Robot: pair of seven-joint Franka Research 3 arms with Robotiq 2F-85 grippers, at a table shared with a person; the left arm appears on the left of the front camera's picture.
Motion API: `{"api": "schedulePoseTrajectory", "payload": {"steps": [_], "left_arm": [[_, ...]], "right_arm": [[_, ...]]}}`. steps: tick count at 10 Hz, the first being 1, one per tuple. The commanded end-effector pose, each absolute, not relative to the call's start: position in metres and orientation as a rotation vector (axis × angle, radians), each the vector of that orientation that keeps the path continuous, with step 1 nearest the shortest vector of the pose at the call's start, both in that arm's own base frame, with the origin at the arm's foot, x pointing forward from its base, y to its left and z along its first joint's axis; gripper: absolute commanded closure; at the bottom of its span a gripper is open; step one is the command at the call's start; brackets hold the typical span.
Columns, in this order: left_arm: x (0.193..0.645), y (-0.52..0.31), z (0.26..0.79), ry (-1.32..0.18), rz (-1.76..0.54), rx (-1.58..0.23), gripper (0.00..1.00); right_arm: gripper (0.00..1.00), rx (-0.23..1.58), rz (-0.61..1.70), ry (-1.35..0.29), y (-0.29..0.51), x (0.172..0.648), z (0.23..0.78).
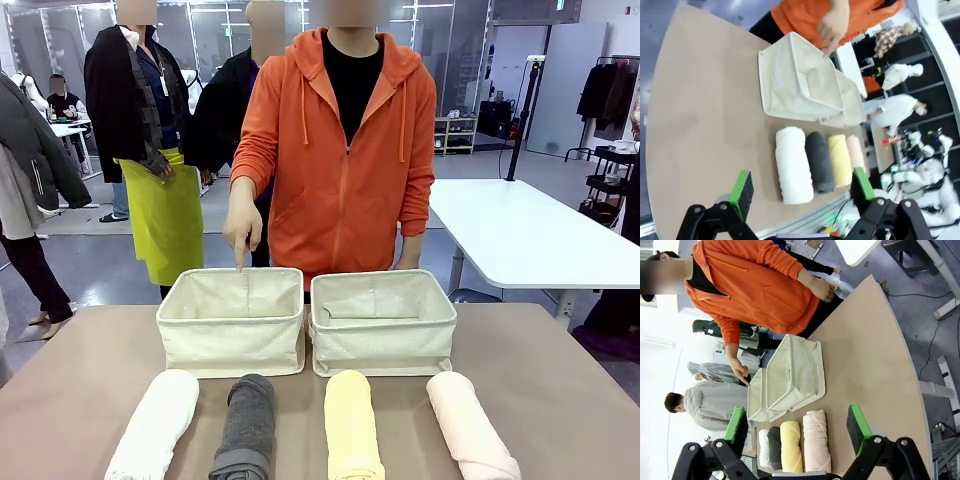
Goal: Divide the towels into two baskets.
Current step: Pick up one hotel-folded towel and place it in the Fabric basket indicated by the person.
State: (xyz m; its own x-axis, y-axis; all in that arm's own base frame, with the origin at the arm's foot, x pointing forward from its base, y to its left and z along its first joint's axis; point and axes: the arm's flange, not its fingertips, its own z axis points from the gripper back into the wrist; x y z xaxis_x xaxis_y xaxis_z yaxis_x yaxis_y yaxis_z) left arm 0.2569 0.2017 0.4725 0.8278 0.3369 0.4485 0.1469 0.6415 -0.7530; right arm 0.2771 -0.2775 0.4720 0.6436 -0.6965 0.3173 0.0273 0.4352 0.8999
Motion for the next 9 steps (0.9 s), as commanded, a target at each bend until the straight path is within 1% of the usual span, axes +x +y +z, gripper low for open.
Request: {"api": "schedulePoseTrajectory", "payload": {"steps": [1, 3, 5, 6, 7, 8, 9], "left_arm": [[0.263, 0.14, 0.479, -0.448, 0.013, -0.777, 0.0], [0.284, 0.09, 0.47, -0.327, -0.06, -0.67, 0.0], [0.305, 0.054, 0.447, -0.229, -0.136, -0.55, 0.0], [0.309, 0.038, 0.439, -0.198, -0.191, -0.537, 0.0], [0.31, 0.021, 0.432, -0.197, -0.222, -0.48, 0.0], [0.308, 0.001, 0.421, -0.146, -0.252, -0.45, 0.0], [0.309, -0.017, 0.411, -0.131, -0.255, -0.41, 0.0]], "right_arm": [[0.0, 1.04, -0.507, -0.772, -0.277, 0.276, 0.474], [0.0, 1.04, -0.507, -0.772, -0.277, 0.276, 0.474], [0.0, 1.04, -0.507, -0.772, -0.277, 0.276, 0.474], [0.0, 1.04, -0.507, -0.772, -0.277, 0.276, 0.474], [0.0, 1.04, -0.507, -0.772, -0.277, 0.276, 0.474], [0.0, 1.04, -0.507, -0.772, -0.277, 0.276, 0.474], [0.0, 1.04, -0.507, -0.772, -0.277, 0.276, 0.474]]}}
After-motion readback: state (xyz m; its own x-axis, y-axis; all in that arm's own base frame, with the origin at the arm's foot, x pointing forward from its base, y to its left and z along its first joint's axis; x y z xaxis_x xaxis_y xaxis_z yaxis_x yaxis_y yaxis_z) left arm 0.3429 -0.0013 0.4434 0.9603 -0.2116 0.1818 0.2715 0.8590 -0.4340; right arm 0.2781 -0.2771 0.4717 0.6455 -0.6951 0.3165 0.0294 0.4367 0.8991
